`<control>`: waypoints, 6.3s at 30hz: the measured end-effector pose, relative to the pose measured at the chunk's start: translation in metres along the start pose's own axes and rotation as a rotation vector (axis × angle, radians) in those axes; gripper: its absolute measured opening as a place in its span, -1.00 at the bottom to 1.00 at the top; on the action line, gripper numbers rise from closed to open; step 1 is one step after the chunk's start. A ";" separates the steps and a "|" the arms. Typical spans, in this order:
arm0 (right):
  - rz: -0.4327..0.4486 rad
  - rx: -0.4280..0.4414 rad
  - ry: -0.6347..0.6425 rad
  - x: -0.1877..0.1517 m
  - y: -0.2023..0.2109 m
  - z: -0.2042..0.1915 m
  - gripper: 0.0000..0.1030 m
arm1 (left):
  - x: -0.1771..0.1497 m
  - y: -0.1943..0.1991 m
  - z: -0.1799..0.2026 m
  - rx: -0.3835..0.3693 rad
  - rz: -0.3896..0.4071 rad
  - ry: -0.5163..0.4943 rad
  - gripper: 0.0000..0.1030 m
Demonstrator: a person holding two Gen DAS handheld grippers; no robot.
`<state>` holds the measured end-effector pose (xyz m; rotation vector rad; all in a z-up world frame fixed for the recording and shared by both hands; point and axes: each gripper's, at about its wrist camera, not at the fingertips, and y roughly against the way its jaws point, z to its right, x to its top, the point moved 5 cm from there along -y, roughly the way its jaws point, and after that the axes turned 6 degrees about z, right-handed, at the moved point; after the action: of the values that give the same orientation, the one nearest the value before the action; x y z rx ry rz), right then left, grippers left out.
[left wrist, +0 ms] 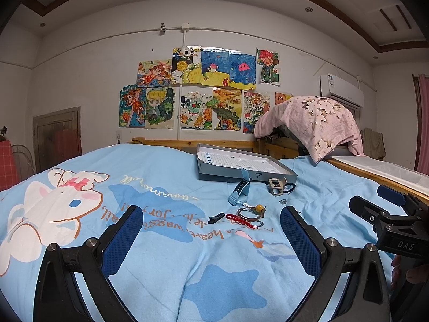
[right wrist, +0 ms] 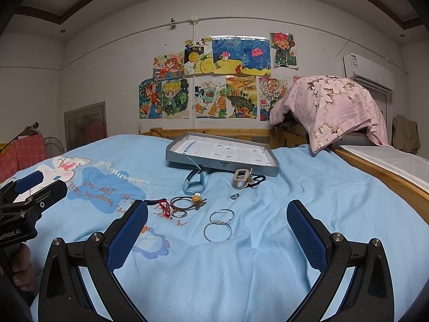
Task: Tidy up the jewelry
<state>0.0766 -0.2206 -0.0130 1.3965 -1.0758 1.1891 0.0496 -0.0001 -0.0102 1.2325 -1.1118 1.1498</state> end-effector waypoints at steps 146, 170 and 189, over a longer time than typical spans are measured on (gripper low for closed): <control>-0.307 0.327 -0.001 0.022 -0.270 0.007 -0.61 | 0.041 -0.305 0.008 -0.101 -0.306 -0.048 -0.72; -0.449 0.147 -0.106 -0.005 -0.432 0.037 -0.52 | 0.004 -0.409 0.011 -0.030 -0.473 -0.004 -0.37; 0.062 0.113 -0.001 0.066 -0.245 0.052 0.91 | 0.053 -0.251 0.008 0.006 -0.089 0.057 1.00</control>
<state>0.3323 -0.2404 0.0189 1.4590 -1.0732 1.3118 0.3046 -0.0064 0.0179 1.2343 -1.0020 1.1149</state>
